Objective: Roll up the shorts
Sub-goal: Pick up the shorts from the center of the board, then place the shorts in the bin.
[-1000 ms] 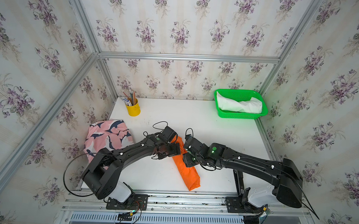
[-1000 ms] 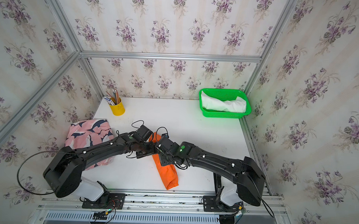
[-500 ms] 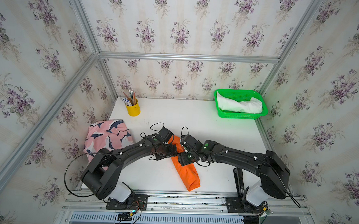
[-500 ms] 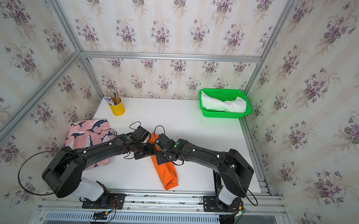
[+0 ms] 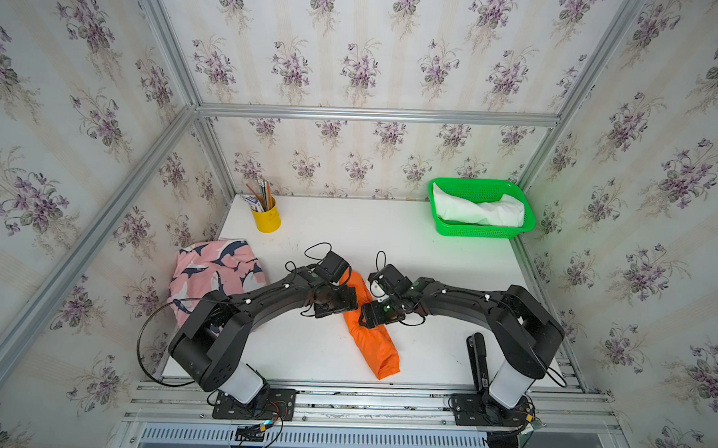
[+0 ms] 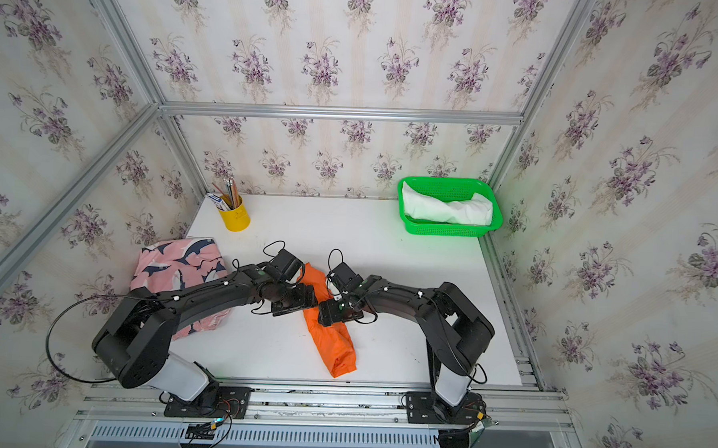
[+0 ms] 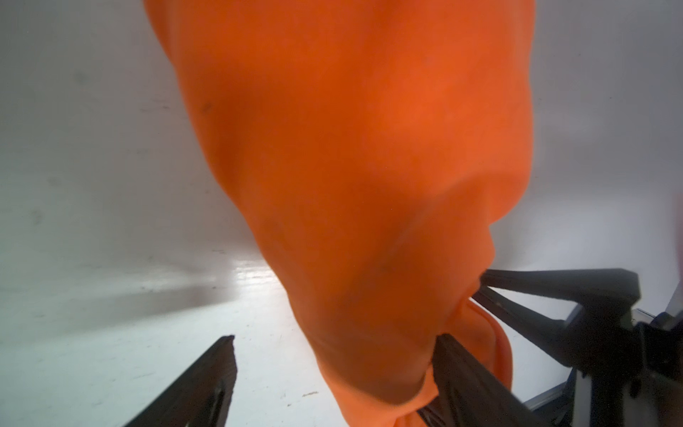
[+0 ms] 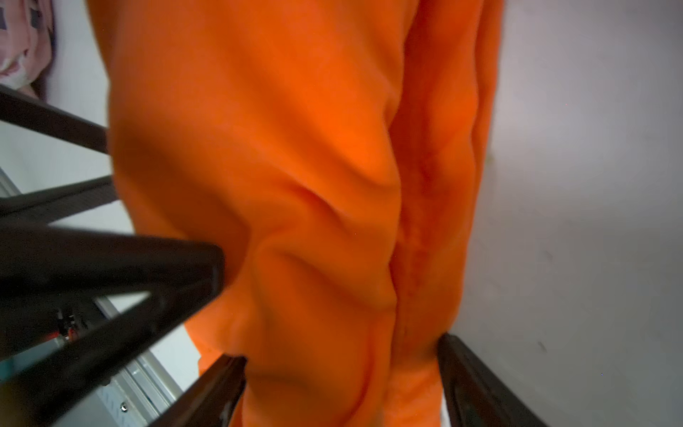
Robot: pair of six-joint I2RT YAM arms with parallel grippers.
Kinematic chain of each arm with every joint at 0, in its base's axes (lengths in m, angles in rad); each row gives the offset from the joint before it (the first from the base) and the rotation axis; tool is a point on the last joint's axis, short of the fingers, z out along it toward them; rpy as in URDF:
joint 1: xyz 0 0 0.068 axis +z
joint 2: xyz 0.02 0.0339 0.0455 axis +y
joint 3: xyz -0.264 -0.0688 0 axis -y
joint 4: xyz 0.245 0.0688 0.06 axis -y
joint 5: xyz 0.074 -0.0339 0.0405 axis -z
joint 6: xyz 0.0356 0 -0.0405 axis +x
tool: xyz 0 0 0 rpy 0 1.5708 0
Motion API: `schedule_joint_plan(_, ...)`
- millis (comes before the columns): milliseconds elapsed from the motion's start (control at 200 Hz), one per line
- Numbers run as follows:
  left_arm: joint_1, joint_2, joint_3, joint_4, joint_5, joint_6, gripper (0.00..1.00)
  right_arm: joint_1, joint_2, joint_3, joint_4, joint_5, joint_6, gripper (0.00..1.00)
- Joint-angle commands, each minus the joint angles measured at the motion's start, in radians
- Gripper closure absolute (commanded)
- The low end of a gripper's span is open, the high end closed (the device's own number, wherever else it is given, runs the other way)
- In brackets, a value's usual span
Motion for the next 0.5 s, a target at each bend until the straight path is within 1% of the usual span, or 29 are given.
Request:
schedule_joint_plan(0, 0.000, -0.005, 0.003, -0.019, -0.031, 0.014, 0.14, -0.007, 0.052, -0.044, -0.008, -0.046, 0.008, 0.44)
schedule_joint_plan(60, 0.001, -0.008, 0.004, -0.023, -0.038, 0.016, 0.14, -0.015, 0.050, -0.049, 0.009, -0.058, 0.020, 0.65)
schedule_joint_plan(125, 0.005, -0.026, 0.012, -0.044, -0.065, 0.027, 0.14, -0.030, 0.028, -0.045, 0.015, -0.058, 0.028, 0.82)
schedule_joint_plan(160, 0.012, -0.044, 0.022, -0.069, -0.088, 0.037, 0.14, -0.042, 0.009, -0.041, 0.017, -0.056, 0.034, 0.90)
schedule_joint_plan(220, 0.039, -0.092, 0.048, -0.127, -0.127, 0.062, 0.13, -0.070, -0.032, -0.035, 0.025, -0.066, 0.046, 0.98)
schedule_joint_plan(250, 0.057, -0.119, 0.060, -0.158, -0.143, 0.074, 0.13, -0.087, -0.053, -0.027, 0.024, -0.069, 0.050, 1.00)
schedule_joint_plan(395, 0.159, -0.299, 0.117, -0.289, -0.203, 0.136, 0.12, -0.220, -0.148, 0.051, 0.022, -0.084, 0.081, 1.00)
schedule_joint_plan(455, 0.185, -0.346, 0.147, -0.337, -0.231, 0.162, 0.11, -0.296, -0.168, 0.101, 0.034, -0.092, 0.115, 1.00)
schedule_joint_plan(465, 0.188, -0.352, 0.152, -0.345, -0.233, 0.165, 0.11, -0.334, -0.170, 0.111, 0.038, -0.093, 0.123, 1.00)
schedule_joint_plan(500, 0.197, -0.368, 0.166, -0.365, -0.241, 0.177, 0.11, -0.396, -0.173, 0.142, 0.052, -0.094, 0.151, 1.00)
